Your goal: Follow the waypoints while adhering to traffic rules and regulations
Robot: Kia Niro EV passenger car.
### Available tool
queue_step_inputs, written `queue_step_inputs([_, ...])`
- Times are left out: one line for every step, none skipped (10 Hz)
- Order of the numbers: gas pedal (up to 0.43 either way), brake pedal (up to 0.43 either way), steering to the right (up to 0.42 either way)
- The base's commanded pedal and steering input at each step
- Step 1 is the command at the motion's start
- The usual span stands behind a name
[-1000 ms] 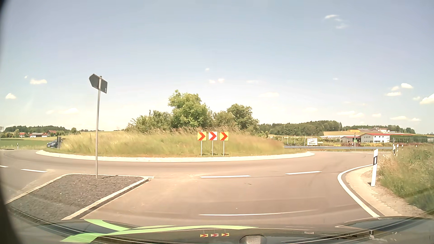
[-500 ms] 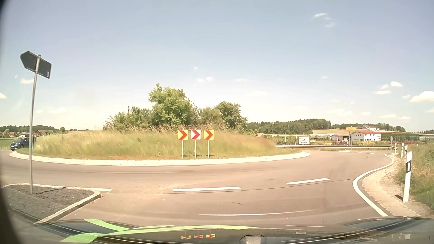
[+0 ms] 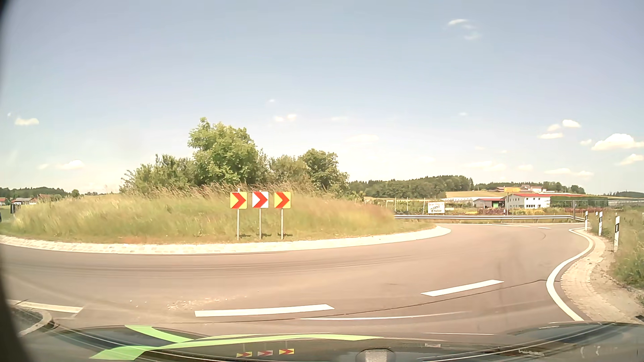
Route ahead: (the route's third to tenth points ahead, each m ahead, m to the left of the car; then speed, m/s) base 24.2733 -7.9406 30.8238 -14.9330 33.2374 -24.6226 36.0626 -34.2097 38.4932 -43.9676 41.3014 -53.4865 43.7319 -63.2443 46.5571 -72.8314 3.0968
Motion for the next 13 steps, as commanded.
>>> queue_step_inputs([0.000, 0.226, 0.129])
queue_step_inputs([0.000, 0.232, 0.137])
queue_step_inputs([0.000, 0.232, 0.149])
queue_step_inputs([0.000, 0.232, 0.159])
queue_step_inputs([0.000, 0.232, 0.170])
queue_step_inputs([0.000, 0.232, 0.177])
queue_step_inputs([0.000, 0.226, 0.184])
queue_step_inputs([0.000, 0.213, 0.187])
queue_step_inputs([0.000, 0.207, 0.189])
queue_step_inputs([0.000, 0.195, 0.191])
queue_step_inputs([0.000, 0.189, 0.192])
queue_step_inputs([0.000, 0.189, 0.194])
queue_step_inputs([0.000, 0.189, 0.195])
